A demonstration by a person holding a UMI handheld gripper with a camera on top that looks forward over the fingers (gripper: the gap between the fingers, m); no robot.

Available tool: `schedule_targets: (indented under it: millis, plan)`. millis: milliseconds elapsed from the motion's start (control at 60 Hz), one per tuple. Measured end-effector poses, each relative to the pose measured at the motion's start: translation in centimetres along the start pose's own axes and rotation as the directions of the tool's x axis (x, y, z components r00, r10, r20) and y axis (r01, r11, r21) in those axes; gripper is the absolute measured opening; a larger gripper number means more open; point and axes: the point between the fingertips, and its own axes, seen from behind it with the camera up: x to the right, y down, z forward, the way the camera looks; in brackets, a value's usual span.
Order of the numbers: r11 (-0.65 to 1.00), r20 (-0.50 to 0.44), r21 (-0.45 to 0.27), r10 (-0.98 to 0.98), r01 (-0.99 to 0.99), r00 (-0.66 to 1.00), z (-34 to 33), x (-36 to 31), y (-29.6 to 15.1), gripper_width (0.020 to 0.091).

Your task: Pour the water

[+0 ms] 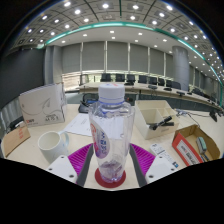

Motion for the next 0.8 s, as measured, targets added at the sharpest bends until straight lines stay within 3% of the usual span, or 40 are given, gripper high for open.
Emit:
schedule_targets:
  millis: [33, 83, 133, 300, 533, 800]
  plan:
    - [1.000, -0.007, -0.019, -0.003, 0.003, 1.000, -0.3, 0.0, 0.3, 0.0876]
    - [0.999, -0.023, -0.037, -0.005, 0.004, 1.000, -1.1, 0.1, 0.4, 0.0838]
    - [0.999, -0.040, -0.048, -0.007, 0.005, 0.999, -2.2, 0.0, 0.3, 0.0869]
    - [0.994, -0.096, -0.105, 0.001, -0.011, 0.995, -8.5, -1.9, -0.8, 0.0860]
    - [0.984, -0.129, -0.169, 0.039, -0.061, 0.991, -20.2, -9.0, -1.9, 0.0861]
    - [0.978, -0.138, -0.201, 0.029, -0.056, 0.990, -29.7, -17.0, -0.1, 0.0858]
